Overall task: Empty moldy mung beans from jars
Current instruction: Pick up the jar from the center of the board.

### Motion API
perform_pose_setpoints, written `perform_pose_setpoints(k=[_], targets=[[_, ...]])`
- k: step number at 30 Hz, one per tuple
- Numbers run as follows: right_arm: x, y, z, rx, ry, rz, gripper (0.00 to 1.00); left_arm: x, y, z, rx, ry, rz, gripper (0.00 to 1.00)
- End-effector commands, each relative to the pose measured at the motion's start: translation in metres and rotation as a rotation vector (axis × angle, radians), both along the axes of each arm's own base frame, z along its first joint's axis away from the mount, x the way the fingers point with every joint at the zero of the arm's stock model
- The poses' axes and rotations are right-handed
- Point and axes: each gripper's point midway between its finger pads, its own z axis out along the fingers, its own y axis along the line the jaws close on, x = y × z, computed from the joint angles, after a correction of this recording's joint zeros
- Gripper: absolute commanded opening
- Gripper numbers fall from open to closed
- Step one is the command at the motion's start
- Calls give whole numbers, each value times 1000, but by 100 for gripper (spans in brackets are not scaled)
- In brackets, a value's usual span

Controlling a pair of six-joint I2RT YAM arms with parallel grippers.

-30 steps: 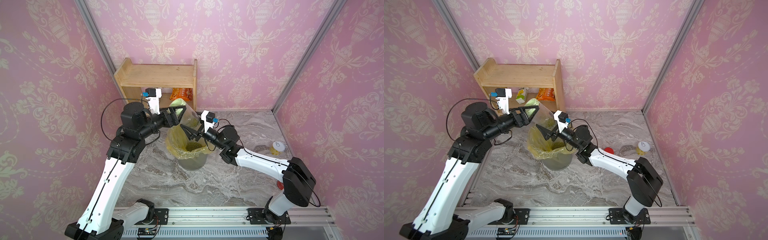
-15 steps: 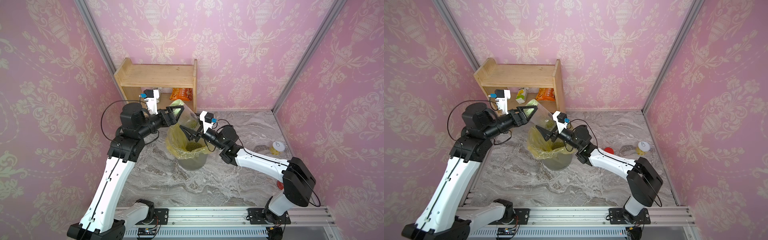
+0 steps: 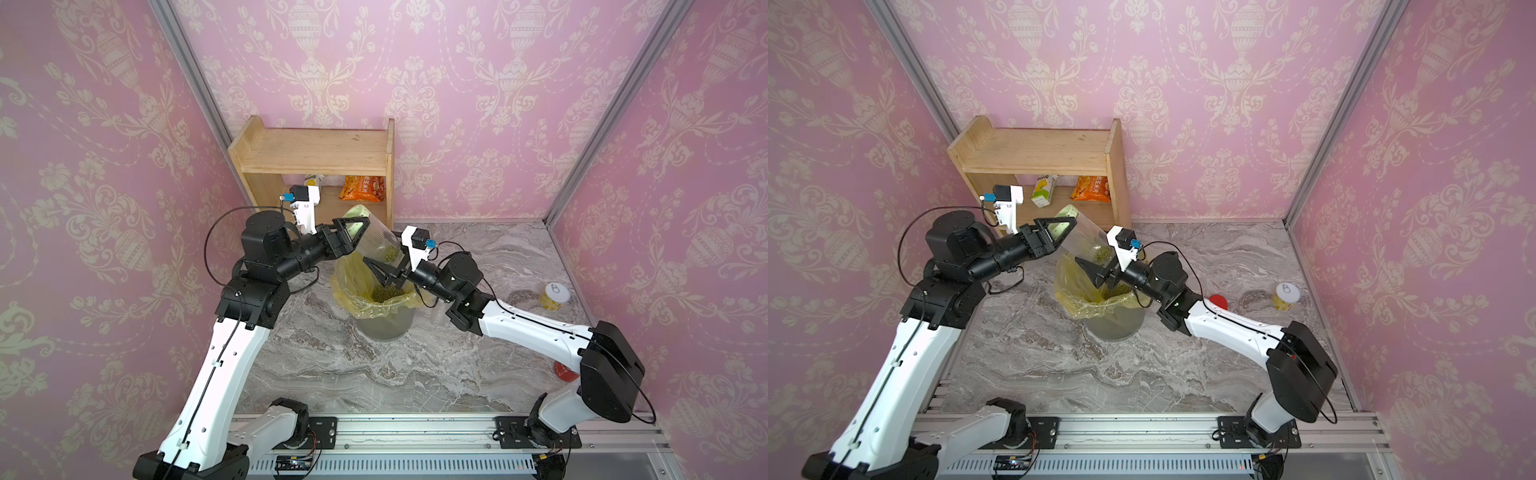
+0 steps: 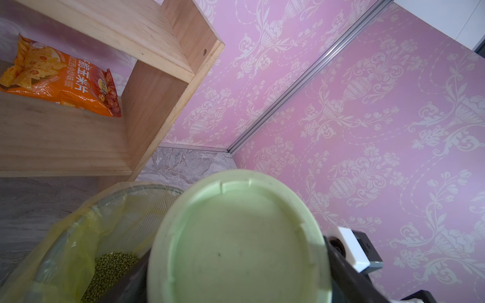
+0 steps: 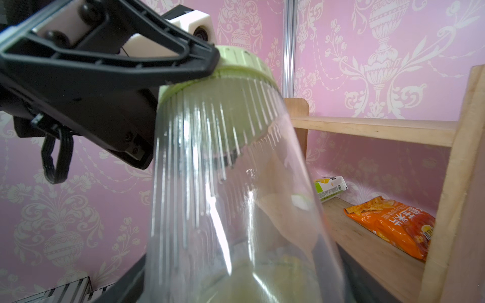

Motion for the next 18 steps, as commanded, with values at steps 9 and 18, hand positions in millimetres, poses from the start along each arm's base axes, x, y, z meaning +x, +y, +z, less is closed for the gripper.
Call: perform_pose_setpoints(k=[9,18], targets=[[-30,-30,64,152,-119,12,46,3,15,12,-2,-82,78,74],[-34,-34,68,160,-117,21,45,2,16,14,-7,-94,82,85]])
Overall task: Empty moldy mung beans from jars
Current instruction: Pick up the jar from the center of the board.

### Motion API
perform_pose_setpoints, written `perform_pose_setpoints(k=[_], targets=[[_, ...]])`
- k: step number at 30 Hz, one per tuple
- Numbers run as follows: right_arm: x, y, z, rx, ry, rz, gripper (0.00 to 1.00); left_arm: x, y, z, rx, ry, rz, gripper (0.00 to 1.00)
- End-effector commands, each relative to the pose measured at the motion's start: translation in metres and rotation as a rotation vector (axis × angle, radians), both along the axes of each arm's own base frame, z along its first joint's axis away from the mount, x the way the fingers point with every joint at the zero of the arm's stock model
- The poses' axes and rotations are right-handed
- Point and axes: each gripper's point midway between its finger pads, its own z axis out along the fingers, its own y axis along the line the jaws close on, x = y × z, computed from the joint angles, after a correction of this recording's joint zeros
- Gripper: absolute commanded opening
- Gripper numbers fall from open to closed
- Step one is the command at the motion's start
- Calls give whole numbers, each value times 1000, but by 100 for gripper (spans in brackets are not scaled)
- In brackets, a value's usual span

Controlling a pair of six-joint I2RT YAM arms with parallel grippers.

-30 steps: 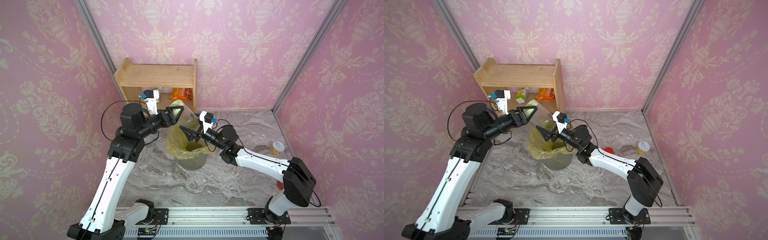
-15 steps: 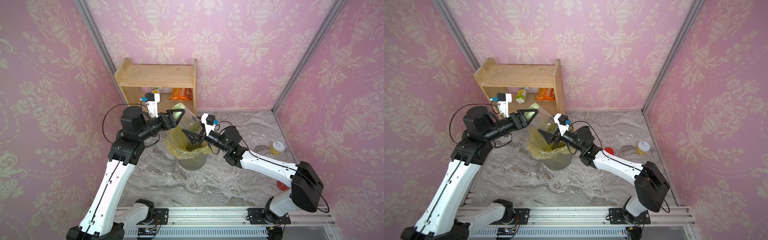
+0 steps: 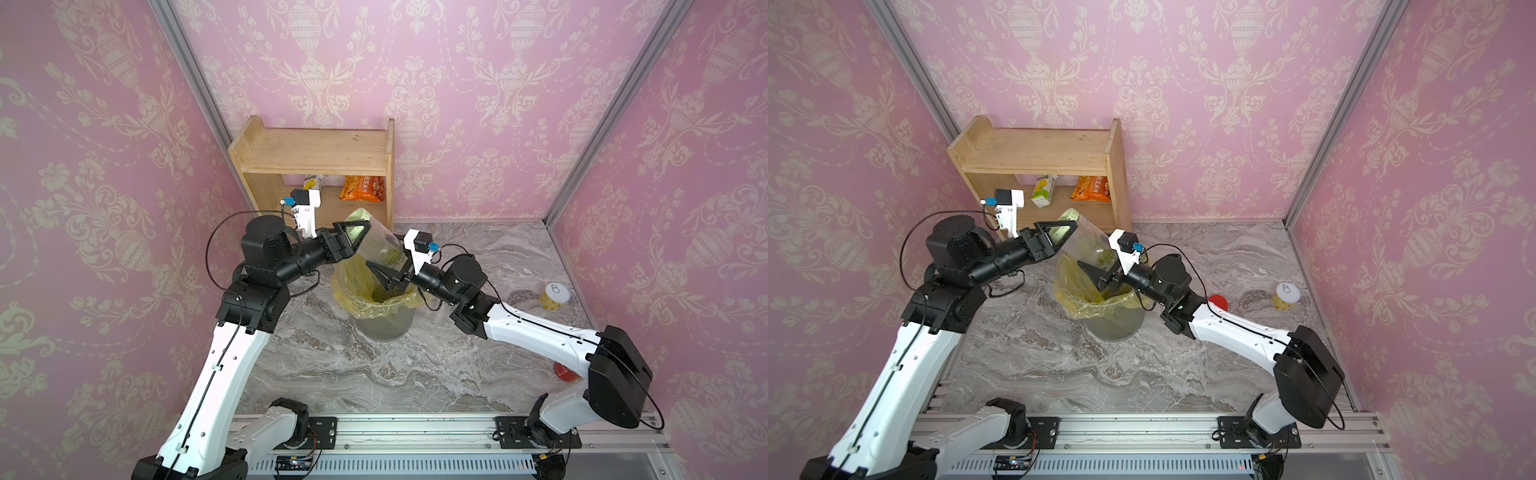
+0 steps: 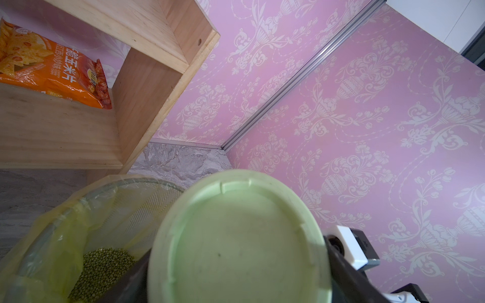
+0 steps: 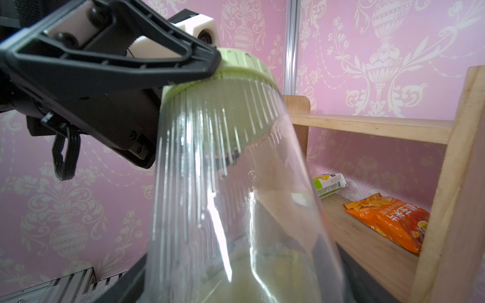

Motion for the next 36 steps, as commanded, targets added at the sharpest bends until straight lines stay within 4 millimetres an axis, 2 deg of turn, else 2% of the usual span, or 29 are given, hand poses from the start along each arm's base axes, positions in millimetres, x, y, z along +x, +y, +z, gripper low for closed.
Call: perform_pose_setpoints(k=[1,10,21,36], targets=[[-27,-29,69,177,-113,21,45,7,19,17,18,-102,103,86],[-26,-32,70,183,-106,23,44,7,22,14,33,-104,123,89],[-21,-25,69,187,-94,39,43,12,20,10,34,-93,118,85],[-16,-23,69,202,-82,33,40,14,22,6,57,-93,131,85]])
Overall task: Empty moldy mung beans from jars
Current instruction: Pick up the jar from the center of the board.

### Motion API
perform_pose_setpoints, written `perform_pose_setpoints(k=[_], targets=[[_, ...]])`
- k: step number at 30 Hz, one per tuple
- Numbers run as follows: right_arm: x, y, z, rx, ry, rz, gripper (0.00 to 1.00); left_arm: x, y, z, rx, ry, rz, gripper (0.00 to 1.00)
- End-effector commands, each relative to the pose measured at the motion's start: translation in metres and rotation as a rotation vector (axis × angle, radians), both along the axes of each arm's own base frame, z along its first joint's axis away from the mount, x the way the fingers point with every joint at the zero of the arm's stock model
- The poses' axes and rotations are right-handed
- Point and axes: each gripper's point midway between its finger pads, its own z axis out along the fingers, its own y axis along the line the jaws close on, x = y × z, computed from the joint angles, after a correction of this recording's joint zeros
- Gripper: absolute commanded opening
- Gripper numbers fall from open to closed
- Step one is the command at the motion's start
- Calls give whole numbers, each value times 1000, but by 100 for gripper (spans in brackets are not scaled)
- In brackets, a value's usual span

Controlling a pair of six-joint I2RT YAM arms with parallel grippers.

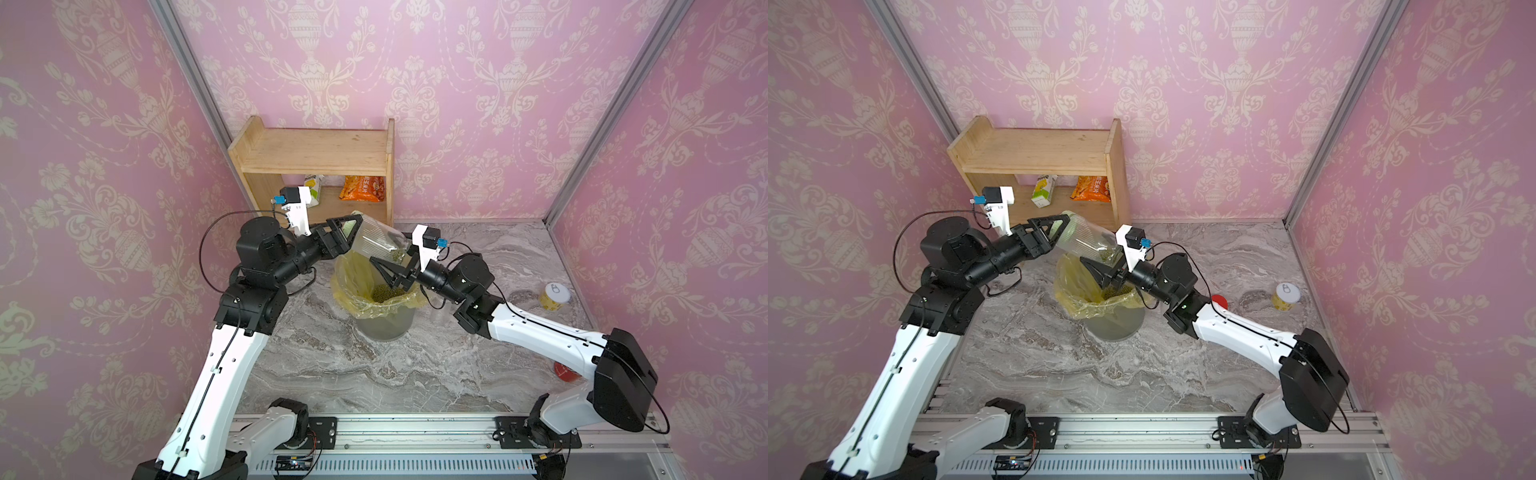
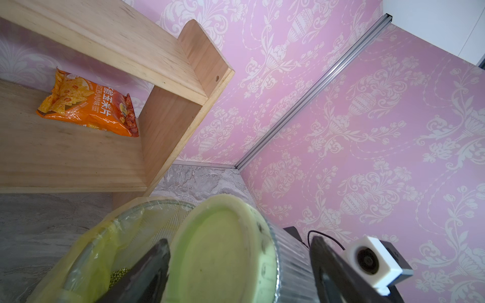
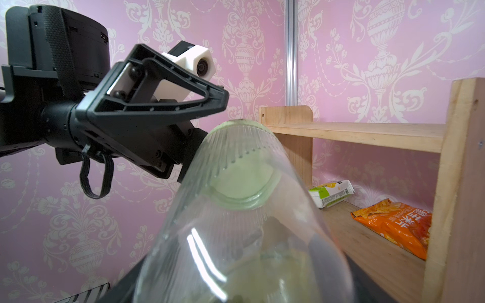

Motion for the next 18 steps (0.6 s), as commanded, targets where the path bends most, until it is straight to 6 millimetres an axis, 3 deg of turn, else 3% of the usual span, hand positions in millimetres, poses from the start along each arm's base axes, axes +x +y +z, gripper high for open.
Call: perform_pose_setpoints(k=[1,18], targets=[[-10,-17,55,137,-106,-7,40,5,8,-2,34,-21,44,85],[-19,-37,58,157,-87,-7,37,5,16,2,54,-54,88,86]])
